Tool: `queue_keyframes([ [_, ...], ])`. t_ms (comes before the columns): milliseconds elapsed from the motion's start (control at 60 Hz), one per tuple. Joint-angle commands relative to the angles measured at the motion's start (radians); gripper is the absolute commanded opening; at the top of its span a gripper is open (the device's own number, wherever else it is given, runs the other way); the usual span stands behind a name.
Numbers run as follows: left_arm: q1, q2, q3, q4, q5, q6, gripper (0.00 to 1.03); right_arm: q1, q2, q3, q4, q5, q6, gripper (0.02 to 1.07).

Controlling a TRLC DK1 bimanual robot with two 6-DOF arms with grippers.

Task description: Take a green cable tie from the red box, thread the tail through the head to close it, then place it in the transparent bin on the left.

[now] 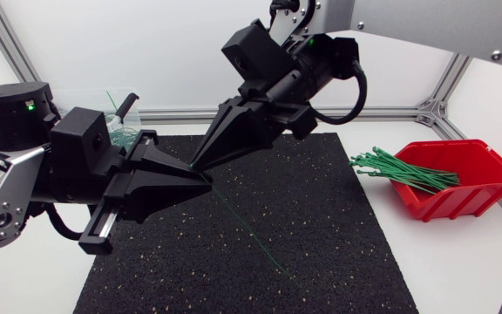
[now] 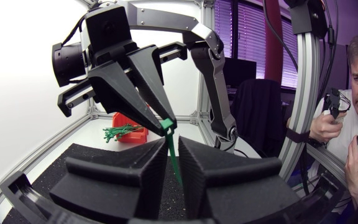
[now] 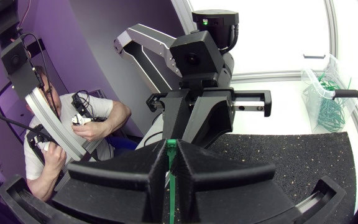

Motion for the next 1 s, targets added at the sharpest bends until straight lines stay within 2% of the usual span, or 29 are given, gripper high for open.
queue_keyframes([
  [0, -0.012, -0.021, -0.029, 0.011, 0.026, -0.012, 0.11, 0.005, -0.023, -0.025, -0.145, -0.012, -0.03, 0.08],
  [283, -0.014, -0.021, -0.025, 0.011, 0.038, -0.011, 0.06, -0.009, -0.029, -0.025, -0.143, -0.017, -0.036, 0.08],
  [350, -0.008, -0.016, -0.016, 0.005, 0.038, -0.011, 0.04, -0.018, -0.036, -0.032, -0.137, -0.019, -0.04, 0.24],
  [383, -0.006, -0.013, -0.011, 0.0, 0.038, -0.011, 0.03, -0.02, -0.043, -0.035, -0.134, -0.017, -0.04, 0.29],
  [417, -0.001, -0.013, -0.009, -0.003, 0.038, -0.011, 0.03, -0.021, -0.047, -0.039, -0.131, -0.015, -0.041, 0.37],
  [450, 0.009, -0.013, -0.009, -0.005, 0.038, -0.011, 0.03, -0.023, -0.053, -0.039, -0.126, -0.008, -0.04, 0.5],
  [517, 0.035, -0.013, 0.001, -0.025, 0.034, -0.011, 0.03, -0.023, -0.063, -0.042, -0.114, 0.023, -0.026, 0.64],
  [550, 0.057, -0.013, 0.007, -0.048, 0.029, -0.011, 0.03, -0.024, -0.067, -0.045, -0.093, 0.037, -0.006, 0.74],
  [600, 0.064, -0.016, 0.007, -0.052, 0.017, -0.011, 0.03, -0.027, -0.075, -0.052, -0.064, 0.054, 0.016, 0.8],
  [717, 0.098, -0.034, 0.015, -0.101, 0.003, -0.007, 0.03, -0.027, -0.107, -0.095, 0.075, 0.129, 0.148, 0.91],
  [800, 0.118, -0.061, 0.017, -0.141, 0.001, -0.003, 0.03, -0.007, -0.165, -0.21, 0.286, 0.218, 0.296, 0.95],
  [917, 0.127, -0.085, 0.02, -0.183, -0.022, 0.0, 0.03, 0.037, -0.233, -0.343, 0.493, 0.347, 0.425, 0.96],
  [983, 0.123, -0.088, 0.032, -0.213, -0.049, 0.008, 0.03, 0.046, -0.256, -0.383, 0.561, 0.365, 0.471, 0.96],
])
